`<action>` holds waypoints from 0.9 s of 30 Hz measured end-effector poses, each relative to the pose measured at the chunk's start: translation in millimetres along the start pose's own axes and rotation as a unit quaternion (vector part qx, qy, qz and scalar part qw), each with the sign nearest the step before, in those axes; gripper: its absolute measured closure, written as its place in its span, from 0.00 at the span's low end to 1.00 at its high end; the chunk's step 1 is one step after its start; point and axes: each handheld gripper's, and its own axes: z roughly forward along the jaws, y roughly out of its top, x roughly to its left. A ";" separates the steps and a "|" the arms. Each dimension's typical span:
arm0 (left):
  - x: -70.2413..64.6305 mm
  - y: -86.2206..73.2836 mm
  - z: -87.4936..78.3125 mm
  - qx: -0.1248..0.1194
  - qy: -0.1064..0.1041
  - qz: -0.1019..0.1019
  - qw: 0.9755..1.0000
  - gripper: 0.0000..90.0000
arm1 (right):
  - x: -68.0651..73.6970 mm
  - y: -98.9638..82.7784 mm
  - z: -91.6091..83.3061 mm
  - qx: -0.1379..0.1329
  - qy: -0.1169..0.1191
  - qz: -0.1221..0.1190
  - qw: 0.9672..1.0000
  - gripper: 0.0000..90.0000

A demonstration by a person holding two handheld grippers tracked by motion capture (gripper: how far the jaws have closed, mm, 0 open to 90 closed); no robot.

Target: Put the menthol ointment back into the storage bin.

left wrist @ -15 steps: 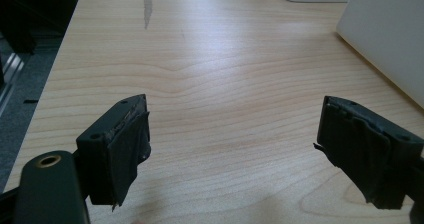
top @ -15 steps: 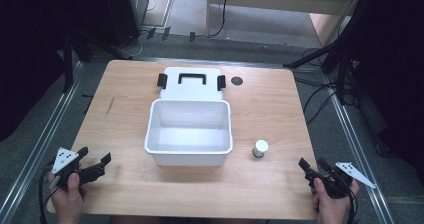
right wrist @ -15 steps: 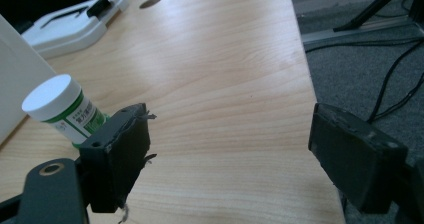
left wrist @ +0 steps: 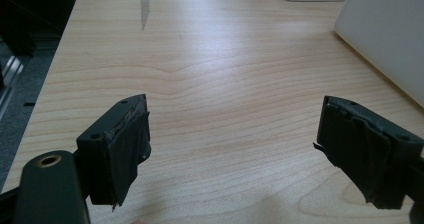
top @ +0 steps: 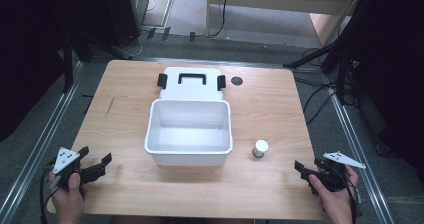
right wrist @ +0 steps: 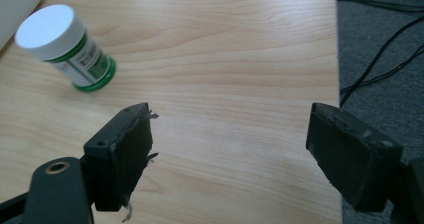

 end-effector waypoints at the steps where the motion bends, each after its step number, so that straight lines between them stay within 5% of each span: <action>1: -0.4 0.2 0.3 0.003 0.001 0.002 1.000 0.16 | 2.2 3.8 -0.7 0.010 0.003 -0.007 1.000 0.21; 7: -1.0 0.0 -0.2 0.001 0.000 0.005 1.000 0.16 | 17.3 22.7 -0.5 0.073 0.006 -0.052 0.996 0.21; 9: -2.0 -0.1 0.3 0.001 0.001 0.009 1.000 0.16 | 26.9 33.2 4.8 0.116 0.008 -0.073 0.991 0.21; 10: -2.0 -0.1 0.3 0.001 0.001 0.009 1.000 0.16 | 26.9 33.2 4.8 0.116 0.008 -0.073 0.991 0.21; 11: -2.4 0.0 0.3 0.002 0.002 0.010 1.000 0.17 | 33.4 38.8 10.4 0.144 0.010 -0.092 0.985 0.20; 15: -1.9 0.0 0.5 0.002 0.001 0.009 1.000 0.16 | 48.1 48.3 20.9 0.196 0.009 -0.120 0.973 0.20; 21: -2.4 0.1 0.3 0.003 0.002 0.010 1.000 0.16 | 63.4 59.1 31.0 0.234 0.011 -0.134 0.963 0.20; 24: -2.3 0.1 0.6 0.003 0.001 0.013 1.000 0.16 | 70.7 65.1 39.4 0.269 0.011 -0.143 0.952 0.19; 27: -2.8 0.2 0.7 0.004 0.003 0.015 1.000 0.16 | 75.0 69.4 44.7 0.285 0.010 -0.146 0.947 0.19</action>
